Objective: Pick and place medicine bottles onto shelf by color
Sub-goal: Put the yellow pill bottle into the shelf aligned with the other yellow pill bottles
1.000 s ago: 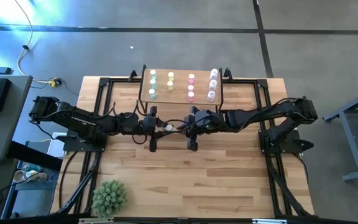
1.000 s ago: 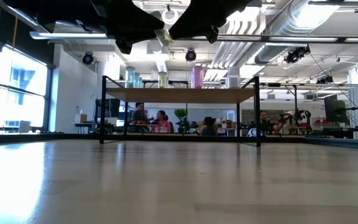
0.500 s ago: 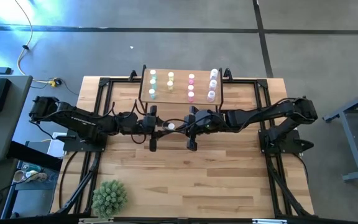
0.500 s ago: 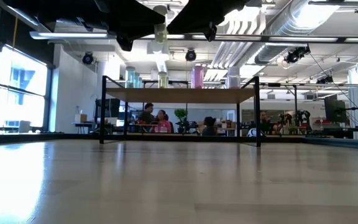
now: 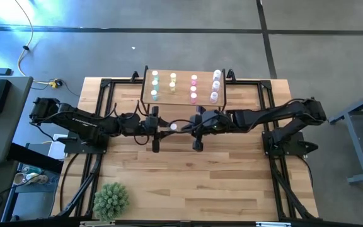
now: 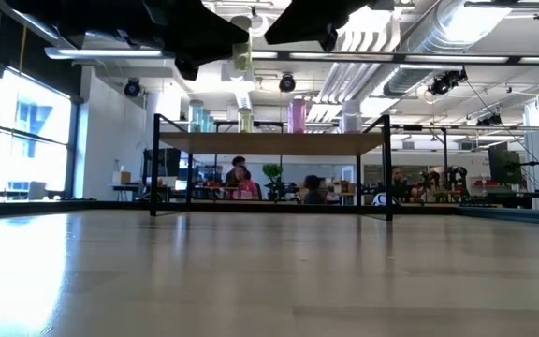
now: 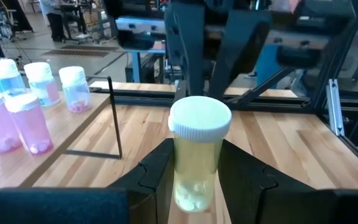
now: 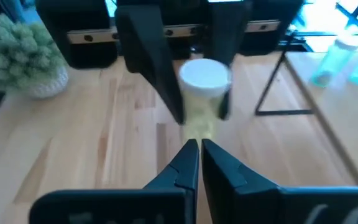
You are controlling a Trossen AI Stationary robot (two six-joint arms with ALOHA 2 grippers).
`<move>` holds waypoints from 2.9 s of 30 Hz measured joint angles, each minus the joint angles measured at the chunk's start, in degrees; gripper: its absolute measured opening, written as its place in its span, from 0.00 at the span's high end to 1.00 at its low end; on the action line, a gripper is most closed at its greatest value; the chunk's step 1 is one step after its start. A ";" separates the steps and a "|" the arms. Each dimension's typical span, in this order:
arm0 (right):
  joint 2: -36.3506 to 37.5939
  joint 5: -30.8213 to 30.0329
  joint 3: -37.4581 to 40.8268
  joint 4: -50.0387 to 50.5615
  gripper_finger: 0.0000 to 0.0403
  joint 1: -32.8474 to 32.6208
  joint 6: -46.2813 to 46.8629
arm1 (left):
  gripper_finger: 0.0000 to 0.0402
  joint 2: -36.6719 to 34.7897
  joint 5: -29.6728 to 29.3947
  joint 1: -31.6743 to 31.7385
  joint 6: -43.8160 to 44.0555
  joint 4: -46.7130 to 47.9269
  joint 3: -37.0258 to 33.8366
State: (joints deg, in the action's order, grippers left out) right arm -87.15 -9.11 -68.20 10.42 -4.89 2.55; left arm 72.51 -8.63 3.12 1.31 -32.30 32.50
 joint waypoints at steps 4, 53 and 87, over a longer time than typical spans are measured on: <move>2.00 -1.32 0.00 1.23 0.92 -0.11 -1.54 | 0.74 0.00 -1.71 -0.01 -0.12 1.18 0.01; -11.32 13.90 -16.56 7.21 0.54 12.62 -15.07 | 0.74 0.00 2.06 10.40 0.02 4.06 -0.01; -11.82 14.32 -16.54 7.83 0.71 13.99 -12.47 | 0.74 0.00 0.42 10.42 -2.57 2.61 -0.04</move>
State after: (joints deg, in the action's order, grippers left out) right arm -98.98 5.21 -84.75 18.26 9.10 -9.91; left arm 72.51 -8.21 13.54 -1.26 -29.69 32.47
